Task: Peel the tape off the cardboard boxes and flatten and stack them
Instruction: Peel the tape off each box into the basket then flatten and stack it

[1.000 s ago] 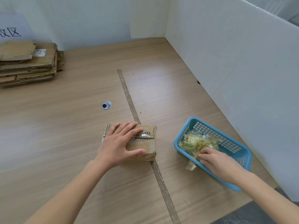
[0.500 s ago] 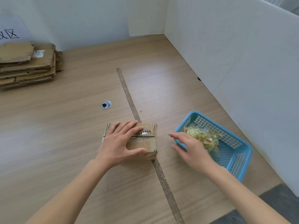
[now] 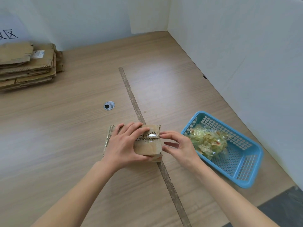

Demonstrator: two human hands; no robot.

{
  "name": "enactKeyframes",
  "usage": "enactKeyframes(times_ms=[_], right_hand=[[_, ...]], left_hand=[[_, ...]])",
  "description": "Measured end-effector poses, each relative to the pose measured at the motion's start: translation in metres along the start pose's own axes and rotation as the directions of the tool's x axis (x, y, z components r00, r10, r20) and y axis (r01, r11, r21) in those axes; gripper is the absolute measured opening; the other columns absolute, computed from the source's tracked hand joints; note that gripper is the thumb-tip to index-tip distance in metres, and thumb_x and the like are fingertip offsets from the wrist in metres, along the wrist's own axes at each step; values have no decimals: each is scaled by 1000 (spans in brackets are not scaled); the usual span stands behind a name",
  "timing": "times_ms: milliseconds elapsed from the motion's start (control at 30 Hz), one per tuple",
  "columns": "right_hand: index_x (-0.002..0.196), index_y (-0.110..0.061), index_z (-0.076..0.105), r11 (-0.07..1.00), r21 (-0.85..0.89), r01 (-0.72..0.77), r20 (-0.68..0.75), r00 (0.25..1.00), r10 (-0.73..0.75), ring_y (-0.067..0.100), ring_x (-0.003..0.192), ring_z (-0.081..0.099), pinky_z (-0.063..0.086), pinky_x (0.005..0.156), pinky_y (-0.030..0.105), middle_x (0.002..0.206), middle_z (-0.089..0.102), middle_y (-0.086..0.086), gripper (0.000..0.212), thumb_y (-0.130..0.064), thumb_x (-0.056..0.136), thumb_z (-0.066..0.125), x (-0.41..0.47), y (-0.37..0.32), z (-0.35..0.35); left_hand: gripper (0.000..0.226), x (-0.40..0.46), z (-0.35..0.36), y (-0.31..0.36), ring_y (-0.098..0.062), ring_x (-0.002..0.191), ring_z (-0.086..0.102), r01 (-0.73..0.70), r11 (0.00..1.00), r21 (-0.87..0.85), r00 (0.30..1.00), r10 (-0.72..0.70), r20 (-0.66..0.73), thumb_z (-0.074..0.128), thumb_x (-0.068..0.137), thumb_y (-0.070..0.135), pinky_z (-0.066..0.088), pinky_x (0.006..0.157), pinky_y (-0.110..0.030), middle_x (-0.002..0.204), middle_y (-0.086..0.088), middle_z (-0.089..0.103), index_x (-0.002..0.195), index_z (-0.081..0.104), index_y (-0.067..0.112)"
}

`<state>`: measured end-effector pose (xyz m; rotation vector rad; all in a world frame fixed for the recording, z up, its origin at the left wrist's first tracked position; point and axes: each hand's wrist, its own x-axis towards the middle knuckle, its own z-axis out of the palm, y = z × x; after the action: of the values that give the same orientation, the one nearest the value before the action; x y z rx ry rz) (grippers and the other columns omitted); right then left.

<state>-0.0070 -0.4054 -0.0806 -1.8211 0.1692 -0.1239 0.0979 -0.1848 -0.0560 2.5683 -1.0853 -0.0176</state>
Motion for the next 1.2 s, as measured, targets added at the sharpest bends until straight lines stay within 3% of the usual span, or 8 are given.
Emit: enactKeyframes(times_ms=[133, 267, 367, 600, 767, 1033, 1100, 1200], right_hand=[[98, -8, 76, 998, 59, -8, 6, 1000, 7, 13, 112, 68, 58, 95, 33, 123, 66, -2, 13, -9, 85, 79, 2, 4, 0], [106, -15, 76, 999, 38, -2, -15, 1000, 3, 10, 101, 73, 59, 91, 30, 114, 73, -6, 22, -12, 85, 80, 4, 3, -2], [113, -16, 76, 991, -105, 88, -69, 993, -96, 4, 95, 73, 61, 85, 28, 109, 75, -8, 30, -13, 83, 81, 4, 5, 1], [109, -12, 79, 972, -124, 199, -218, 950, -222, 5, 100, 73, 61, 86, 30, 108, 77, -4, 25, -9, 84, 80, -2, 17, 12], [102, -9, 80, 946, -194, 262, -196, 934, -299, 5, 95, 74, 63, 83, 31, 103, 78, 0, 21, -7, 81, 82, 3, 16, 6], [103, -3, 76, 765, -536, 357, -126, 862, -491, 13, 88, 75, 62, 73, 24, 103, 78, 6, 15, -4, 88, 76, -6, 13, 17], [99, -1, 75, 729, -581, 363, -112, 851, -513, 13, 78, 75, 62, 66, 24, 96, 77, 6, 12, -2, 87, 75, -5, 9, 18], [92, -5, 73, 565, -702, 434, 30, 811, -585, 10, 63, 70, 56, 52, 22, 80, 74, 0, 7, -7, 92, 67, 1, 3, 6]], left_hand=[[97, 0, -1, 0, -8, 141, 40, -9, 1000, 6, 1000, 9, 1, 68, 56, 87, 21, 120, -42, 149, 15, 48, 141, 51, 43], [97, 0, -1, 0, -9, 141, 40, -10, 1000, 11, 1000, 10, -3, 68, 57, 88, 20, 120, -40, 149, 15, 48, 141, 49, 43], [96, -1, 1, 0, -9, 141, 41, -8, 1000, 3, 1000, 8, -12, 67, 58, 90, 24, 119, -44, 150, 16, 47, 140, 50, 43], [95, 2, 2, 1, -8, 141, 41, 12, 1000, 1, 1000, -12, -17, 68, 56, 88, 22, 120, -44, 149, 17, 47, 139, 50, 44], [95, 1, 2, 1, -8, 142, 40, 7, 1000, -2, 1000, -7, -12, 68, 57, 88, 23, 120, -46, 150, 16, 47, 139, 50, 44], [94, 1, 3, 1, -9, 142, 41, 0, 1000, 17, 1000, 0, -25, 68, 58, 87, 24, 120, -46, 150, 16, 47, 140, 50, 43], [94, 1, 3, 2, -8, 141, 41, 0, 1000, 11, 1000, 1, -26, 68, 58, 87, 23, 120, -45, 150, 16, 47, 139, 50, 43], [93, 1, 2, 1, -7, 140, 43, 6, 1000, -4, 999, -6, -33, 67, 58, 89, 24, 119, -43, 149, 16, 48, 137, 52, 43]])
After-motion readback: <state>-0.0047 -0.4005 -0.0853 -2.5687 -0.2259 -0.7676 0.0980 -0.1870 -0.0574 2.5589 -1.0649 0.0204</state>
